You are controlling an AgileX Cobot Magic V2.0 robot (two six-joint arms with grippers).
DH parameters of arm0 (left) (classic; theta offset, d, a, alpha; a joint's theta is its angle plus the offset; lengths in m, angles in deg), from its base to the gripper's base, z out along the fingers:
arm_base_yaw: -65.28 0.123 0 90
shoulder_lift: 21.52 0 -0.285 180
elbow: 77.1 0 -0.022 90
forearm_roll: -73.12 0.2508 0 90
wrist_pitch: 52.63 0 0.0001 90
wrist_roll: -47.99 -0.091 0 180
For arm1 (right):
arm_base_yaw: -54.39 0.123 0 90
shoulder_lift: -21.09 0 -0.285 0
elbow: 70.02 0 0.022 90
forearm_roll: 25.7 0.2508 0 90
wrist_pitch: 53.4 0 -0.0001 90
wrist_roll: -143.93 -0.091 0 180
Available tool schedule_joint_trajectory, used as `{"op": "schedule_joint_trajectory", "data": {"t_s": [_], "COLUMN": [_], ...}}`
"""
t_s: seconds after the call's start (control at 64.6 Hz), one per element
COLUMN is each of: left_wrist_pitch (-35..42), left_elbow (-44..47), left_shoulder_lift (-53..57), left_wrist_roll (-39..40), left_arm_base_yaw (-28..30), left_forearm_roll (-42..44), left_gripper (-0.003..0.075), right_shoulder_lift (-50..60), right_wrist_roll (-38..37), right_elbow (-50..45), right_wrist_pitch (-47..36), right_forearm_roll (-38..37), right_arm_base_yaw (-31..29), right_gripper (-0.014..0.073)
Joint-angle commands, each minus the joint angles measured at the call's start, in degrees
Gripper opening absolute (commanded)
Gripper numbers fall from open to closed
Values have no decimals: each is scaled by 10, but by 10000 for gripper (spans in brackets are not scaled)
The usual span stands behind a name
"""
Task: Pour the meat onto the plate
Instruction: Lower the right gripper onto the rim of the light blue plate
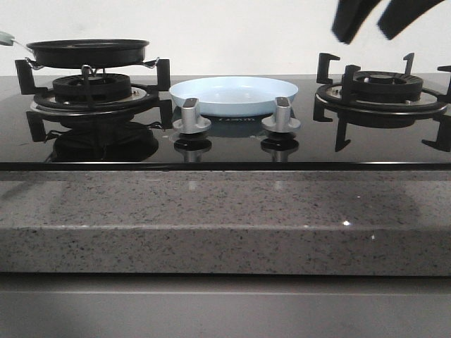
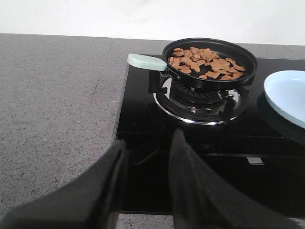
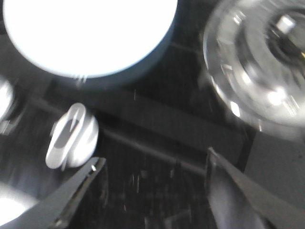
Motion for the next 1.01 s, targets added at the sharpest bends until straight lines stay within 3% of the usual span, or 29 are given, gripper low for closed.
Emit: {"op": "schedule_joint_trajectory", "data": {"t_s": [0.0, 0.232, 0.464, 0.743, 0.991], "left_wrist_pitch": [45, 45, 45, 45, 45], "left_elbow": [-19, -19, -19, -19, -19], "left_shoulder_lift": [-6, -6, -6, -6, -6], "left_wrist_roll": [5, 5, 5, 5, 5], "left_arm_base_yaw": [0, 0, 0, 0, 0], "left_forearm_roll": [0, 0, 0, 0, 0], "left_gripper": [181, 115, 64, 8, -20], "right_shoulder_lift": [-22, -135, -226, -294, -324], "right_wrist_roll": [6, 9, 57, 67, 67], "right_elbow": [65, 198, 323, 405, 413], "right_wrist_pitch": [-16, 45, 124, 120, 86], "right_forearm_roll": [4, 6, 76, 92, 92], "right_arm_base_yaw": [-2, -19, -38, -49, -49], "right_gripper": [464, 464, 464, 464, 464]}}
